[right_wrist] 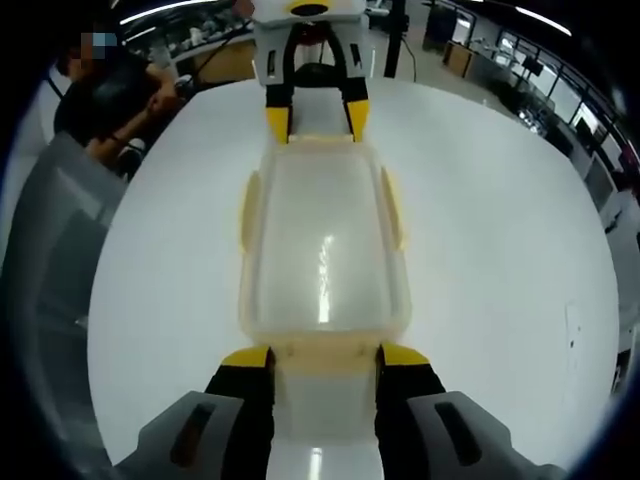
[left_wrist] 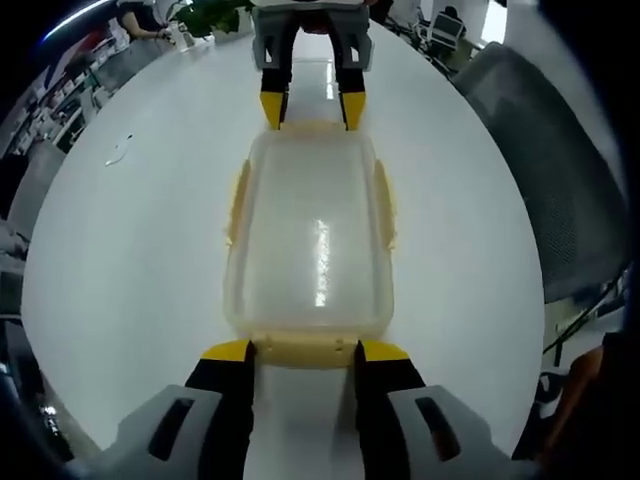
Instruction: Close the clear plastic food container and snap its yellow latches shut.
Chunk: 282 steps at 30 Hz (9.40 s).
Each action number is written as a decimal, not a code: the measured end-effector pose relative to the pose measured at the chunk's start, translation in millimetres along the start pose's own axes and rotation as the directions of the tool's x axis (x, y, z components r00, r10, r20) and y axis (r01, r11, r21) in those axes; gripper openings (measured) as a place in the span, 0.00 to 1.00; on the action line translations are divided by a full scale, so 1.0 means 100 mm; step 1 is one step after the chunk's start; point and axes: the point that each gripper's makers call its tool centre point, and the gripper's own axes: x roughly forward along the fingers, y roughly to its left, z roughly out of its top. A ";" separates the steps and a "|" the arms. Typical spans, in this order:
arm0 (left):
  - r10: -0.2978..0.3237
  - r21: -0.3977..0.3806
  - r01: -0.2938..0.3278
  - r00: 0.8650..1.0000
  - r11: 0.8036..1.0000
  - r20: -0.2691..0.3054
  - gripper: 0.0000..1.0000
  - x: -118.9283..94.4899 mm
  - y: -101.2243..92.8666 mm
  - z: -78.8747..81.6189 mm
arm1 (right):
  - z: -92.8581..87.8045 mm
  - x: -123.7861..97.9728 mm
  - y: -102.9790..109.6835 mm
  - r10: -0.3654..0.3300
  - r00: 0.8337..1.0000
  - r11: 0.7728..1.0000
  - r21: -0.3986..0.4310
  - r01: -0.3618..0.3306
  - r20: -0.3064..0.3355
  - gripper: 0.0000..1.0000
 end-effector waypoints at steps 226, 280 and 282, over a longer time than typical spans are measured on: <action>0.020 0.028 -0.024 0.989 0.999 0.149 0.38 0.25 -0.14 2.45 | -1.93 -1.56 0.06 -0.024 0.998 0.999 0.031 0.025 -0.051 0.38; 0.162 -0.446 -0.034 0.954 0.895 0.253 0.56 -0.01 -0.14 2.51 | -1.72 -1.82 -0.05 -0.290 0.953 0.710 0.688 0.151 0.091 0.43; 0.174 -0.481 -0.028 0.949 0.876 0.262 0.56 0.00 -0.14 2.53 | -1.72 -1.81 -0.05 -0.296 0.952 0.705 0.691 0.158 0.084 0.43</action>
